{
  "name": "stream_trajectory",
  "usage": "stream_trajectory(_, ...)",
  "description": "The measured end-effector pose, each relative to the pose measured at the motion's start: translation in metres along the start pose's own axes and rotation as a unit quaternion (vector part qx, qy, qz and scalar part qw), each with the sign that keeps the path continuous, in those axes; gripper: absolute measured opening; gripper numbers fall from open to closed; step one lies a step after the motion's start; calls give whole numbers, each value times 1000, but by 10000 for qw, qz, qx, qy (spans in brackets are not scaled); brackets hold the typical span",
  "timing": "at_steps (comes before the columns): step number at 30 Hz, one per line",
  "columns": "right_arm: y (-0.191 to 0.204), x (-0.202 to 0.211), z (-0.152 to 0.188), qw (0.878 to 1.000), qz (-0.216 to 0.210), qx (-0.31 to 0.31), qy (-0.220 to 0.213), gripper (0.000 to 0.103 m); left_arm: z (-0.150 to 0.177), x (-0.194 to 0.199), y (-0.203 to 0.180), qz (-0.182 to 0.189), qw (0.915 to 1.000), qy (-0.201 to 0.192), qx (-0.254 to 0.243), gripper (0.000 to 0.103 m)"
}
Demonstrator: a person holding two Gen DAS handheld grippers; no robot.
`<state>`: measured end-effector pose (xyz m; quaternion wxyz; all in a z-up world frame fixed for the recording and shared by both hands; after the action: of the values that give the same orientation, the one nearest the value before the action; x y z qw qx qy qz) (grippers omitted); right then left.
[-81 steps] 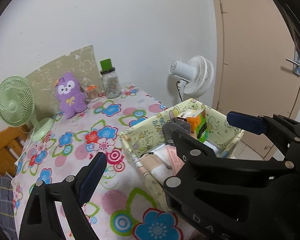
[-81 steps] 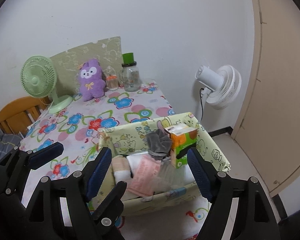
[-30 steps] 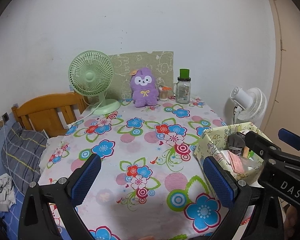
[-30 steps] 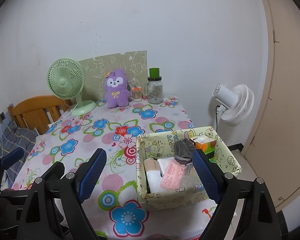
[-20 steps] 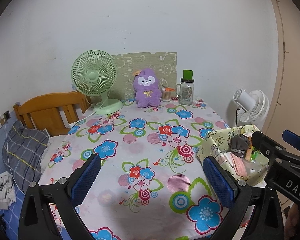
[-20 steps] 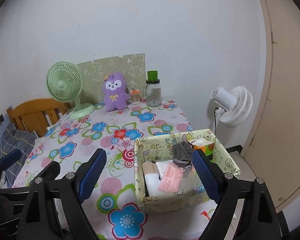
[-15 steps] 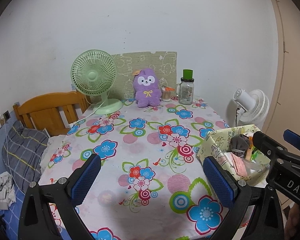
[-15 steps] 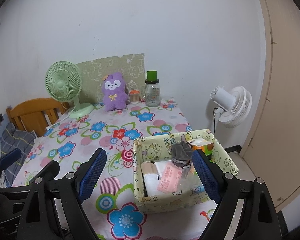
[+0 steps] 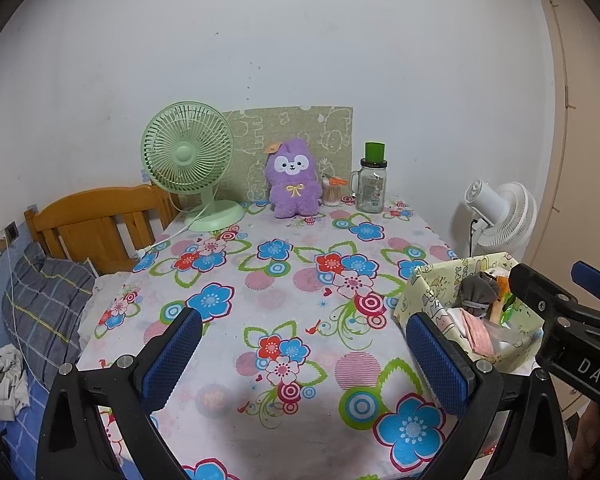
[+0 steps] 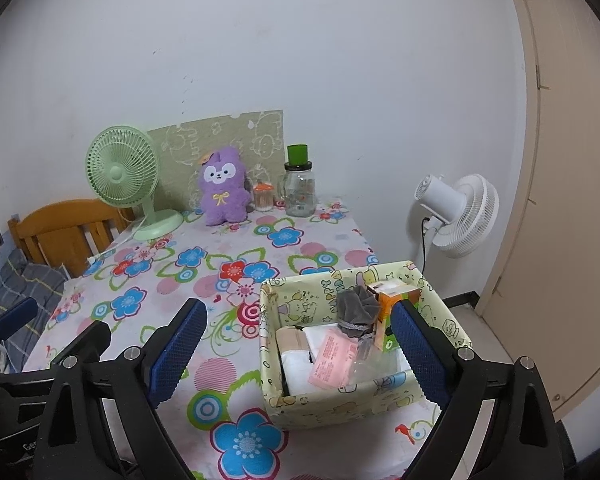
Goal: Organize soft objects
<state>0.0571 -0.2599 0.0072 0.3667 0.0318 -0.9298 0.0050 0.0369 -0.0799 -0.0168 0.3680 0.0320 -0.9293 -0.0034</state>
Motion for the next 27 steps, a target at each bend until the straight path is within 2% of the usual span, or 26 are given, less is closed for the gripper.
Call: stream_trajectory(27, 0, 3, 1, 10000, 42, -26, -7, 95, -2, 4, 2, 90, 9999, -28, 120, 103)
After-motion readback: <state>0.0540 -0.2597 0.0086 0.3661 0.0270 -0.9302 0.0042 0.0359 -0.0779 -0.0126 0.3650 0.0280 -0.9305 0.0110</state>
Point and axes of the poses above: each gripper's, at about its wrist camera, not at the fingertips, and x roughly against the way its jaws point, y to its left, z to its underside, the point moved 4 cm from there along -x, roughly the way its jaws point, and after that the axes turned 13 degrees about y, right-handed, at the moved point
